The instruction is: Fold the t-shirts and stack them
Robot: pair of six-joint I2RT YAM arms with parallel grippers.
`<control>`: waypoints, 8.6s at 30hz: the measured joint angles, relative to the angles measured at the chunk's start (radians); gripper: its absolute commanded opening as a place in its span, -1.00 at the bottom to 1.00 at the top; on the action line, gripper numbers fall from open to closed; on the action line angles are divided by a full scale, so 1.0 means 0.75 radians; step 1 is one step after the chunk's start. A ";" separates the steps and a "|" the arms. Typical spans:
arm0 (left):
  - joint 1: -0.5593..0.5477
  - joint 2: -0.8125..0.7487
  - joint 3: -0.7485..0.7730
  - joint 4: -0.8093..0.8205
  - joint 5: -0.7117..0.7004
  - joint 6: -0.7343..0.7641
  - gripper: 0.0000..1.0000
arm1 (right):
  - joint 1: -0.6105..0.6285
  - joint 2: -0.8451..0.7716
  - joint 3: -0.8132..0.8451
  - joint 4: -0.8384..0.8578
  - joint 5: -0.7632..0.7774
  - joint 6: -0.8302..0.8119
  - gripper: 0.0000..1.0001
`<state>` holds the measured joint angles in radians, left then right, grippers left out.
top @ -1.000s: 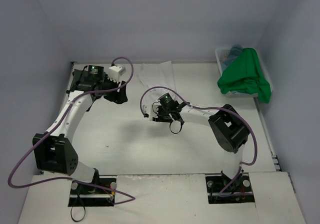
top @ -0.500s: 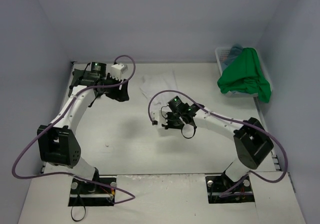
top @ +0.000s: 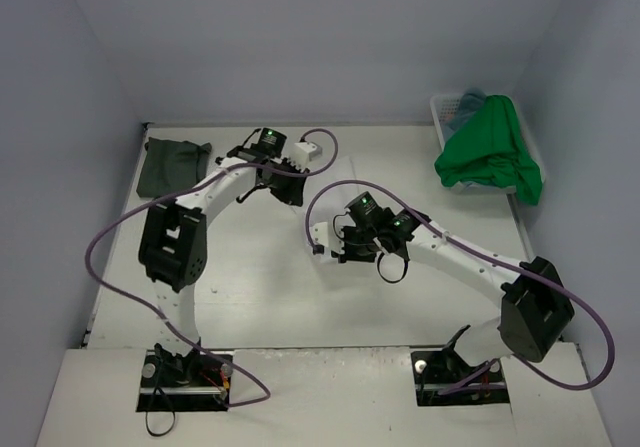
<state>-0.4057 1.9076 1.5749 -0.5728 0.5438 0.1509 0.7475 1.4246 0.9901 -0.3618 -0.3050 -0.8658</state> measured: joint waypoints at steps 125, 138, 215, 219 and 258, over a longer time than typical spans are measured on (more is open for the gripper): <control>-0.168 0.318 0.074 0.110 -0.060 0.201 -1.00 | -0.238 0.230 0.351 -0.084 -0.098 -0.098 -1.00; -0.247 0.371 0.148 0.070 0.047 0.133 -1.00 | -0.235 0.281 0.399 -0.049 -0.103 -0.077 -1.00; 0.018 0.071 0.072 0.039 0.012 0.021 -0.83 | -0.315 0.678 0.371 0.900 0.644 0.298 -0.05; -0.015 0.071 0.085 0.023 0.013 0.024 -0.83 | -0.351 0.597 0.370 0.879 0.644 0.304 -0.88; -0.051 0.107 0.113 0.149 0.115 -0.103 -1.00 | -0.473 0.610 0.310 0.656 0.442 0.359 -1.00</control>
<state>-0.4442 1.9881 1.6600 -0.4614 0.6300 0.0734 0.3927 1.8820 1.2224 0.1303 0.0265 -0.5964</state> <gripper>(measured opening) 0.002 0.002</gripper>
